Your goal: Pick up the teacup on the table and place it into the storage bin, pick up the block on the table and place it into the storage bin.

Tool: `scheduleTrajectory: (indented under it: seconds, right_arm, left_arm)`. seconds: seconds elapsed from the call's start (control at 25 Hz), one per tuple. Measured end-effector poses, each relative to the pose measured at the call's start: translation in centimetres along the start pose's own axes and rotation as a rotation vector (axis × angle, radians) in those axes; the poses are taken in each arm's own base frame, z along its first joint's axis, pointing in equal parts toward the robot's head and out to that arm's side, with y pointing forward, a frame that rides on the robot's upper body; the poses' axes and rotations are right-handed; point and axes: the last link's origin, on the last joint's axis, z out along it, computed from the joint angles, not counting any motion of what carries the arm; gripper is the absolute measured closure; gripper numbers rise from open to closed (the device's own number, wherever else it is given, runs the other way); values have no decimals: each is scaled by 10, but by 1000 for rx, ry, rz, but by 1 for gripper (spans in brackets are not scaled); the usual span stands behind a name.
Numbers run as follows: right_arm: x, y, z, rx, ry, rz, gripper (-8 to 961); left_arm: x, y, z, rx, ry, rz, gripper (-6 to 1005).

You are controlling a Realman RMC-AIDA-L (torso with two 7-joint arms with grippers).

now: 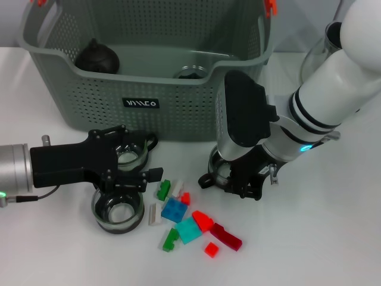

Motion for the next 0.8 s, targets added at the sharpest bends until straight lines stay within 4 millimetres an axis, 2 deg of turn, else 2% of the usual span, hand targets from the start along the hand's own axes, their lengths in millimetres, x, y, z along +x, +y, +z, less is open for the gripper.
scheduleTrajectory:
  seconds: [0.12,0.32,0.48,0.8]
  right_arm:
    - [-2,2,-5,-14,-13,3,895]
    - [-6,9,-31,-68,-66,13,896]
    - [-11,17,-63,-85,-112,28,896]
    - [-32,27,-148,-20,-239,13,895]
  left_arm:
    - [0,0,0,-1,1,0,94]
    - [0,1,-3,3,1,2,94]
    - [0,-1,-7,22,12,-1,95]
    - [-1,0,-12,33,32,0,95]
